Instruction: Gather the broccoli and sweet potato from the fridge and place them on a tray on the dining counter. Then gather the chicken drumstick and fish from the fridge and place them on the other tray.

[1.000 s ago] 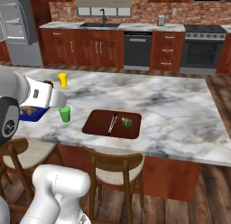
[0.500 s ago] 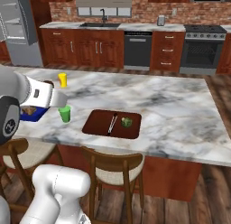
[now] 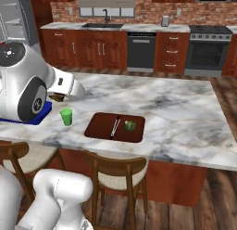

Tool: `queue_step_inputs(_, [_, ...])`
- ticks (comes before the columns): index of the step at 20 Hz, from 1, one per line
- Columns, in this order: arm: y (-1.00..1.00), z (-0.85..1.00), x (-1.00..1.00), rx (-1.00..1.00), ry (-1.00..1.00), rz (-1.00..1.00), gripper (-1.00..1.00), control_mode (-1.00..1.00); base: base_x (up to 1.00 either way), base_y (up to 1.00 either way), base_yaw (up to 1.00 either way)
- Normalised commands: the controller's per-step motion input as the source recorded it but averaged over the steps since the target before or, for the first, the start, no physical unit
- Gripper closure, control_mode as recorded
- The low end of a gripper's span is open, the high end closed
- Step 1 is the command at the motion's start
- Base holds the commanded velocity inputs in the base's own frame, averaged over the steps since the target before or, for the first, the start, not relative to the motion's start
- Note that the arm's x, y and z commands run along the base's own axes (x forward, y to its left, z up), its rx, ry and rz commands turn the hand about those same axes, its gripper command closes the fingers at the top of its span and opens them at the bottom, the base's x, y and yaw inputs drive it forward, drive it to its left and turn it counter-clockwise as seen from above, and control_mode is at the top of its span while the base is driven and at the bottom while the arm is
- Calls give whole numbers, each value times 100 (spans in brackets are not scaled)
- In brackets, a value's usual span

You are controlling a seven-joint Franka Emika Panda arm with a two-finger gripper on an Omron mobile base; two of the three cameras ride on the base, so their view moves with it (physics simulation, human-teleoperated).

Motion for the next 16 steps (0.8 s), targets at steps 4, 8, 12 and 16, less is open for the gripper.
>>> queue_step_inputs(4, [0,-25,70,0,18,0,100,-100,0,0,0])
queue_step_inputs(8, [0,-33,71,0,19,0,100,-100,0,0,0])
queue_step_inputs(12, [-1,-54,64,0,21,0,100,-100,0,0,0])
queue_step_inputs(16, [0,-53,67,0,22,0,100,-100,0,0,0])
